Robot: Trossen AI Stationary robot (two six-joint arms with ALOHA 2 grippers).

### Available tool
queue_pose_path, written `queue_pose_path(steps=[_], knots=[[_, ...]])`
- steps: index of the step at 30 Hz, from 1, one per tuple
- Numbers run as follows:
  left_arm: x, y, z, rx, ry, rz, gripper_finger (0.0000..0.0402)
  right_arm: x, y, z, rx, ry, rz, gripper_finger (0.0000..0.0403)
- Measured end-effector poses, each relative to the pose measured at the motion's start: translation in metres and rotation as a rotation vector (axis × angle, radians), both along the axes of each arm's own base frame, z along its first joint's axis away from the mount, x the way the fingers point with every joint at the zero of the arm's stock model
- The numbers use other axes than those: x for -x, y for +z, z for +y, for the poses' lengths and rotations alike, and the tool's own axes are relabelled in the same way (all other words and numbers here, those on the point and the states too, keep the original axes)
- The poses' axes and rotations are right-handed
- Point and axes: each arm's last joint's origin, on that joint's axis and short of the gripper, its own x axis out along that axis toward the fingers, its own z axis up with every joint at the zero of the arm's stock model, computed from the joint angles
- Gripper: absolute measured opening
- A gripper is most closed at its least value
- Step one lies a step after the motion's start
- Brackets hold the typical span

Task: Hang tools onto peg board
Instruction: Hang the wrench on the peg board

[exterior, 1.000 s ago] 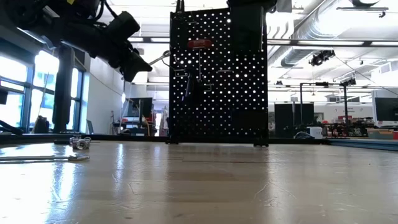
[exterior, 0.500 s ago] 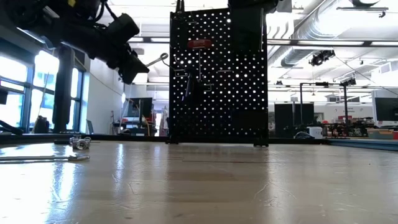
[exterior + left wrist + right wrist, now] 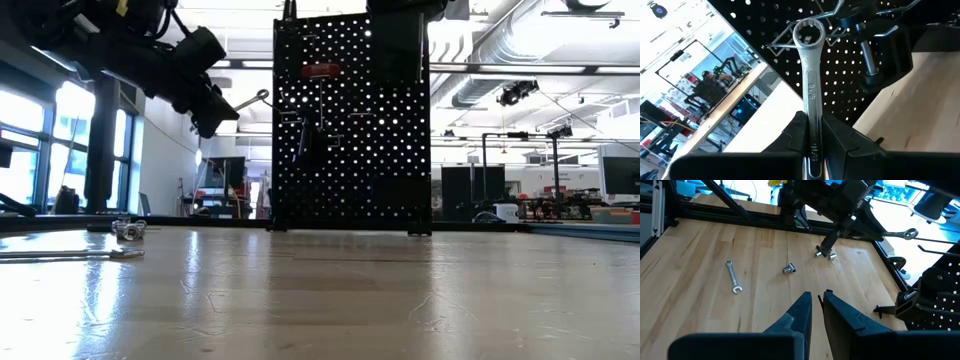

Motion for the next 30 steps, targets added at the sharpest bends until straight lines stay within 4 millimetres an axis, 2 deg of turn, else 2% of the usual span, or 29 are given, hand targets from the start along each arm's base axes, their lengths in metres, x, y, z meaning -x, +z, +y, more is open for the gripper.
queue_pose_path(steps=[16, 30], knots=[[0.001, 0.0, 0.031, -0.005, 0.005, -0.002, 0.0026, -0.001, 0.002, 0.0, 0.004, 0.005, -0.022, 0.0041], [-0.029, -0.012, 0.05, -0.021, 0.012, -0.003, 0.0037, -0.001, 0.002, 0.0, 0.0, 0.003, -0.025, 0.0041]])
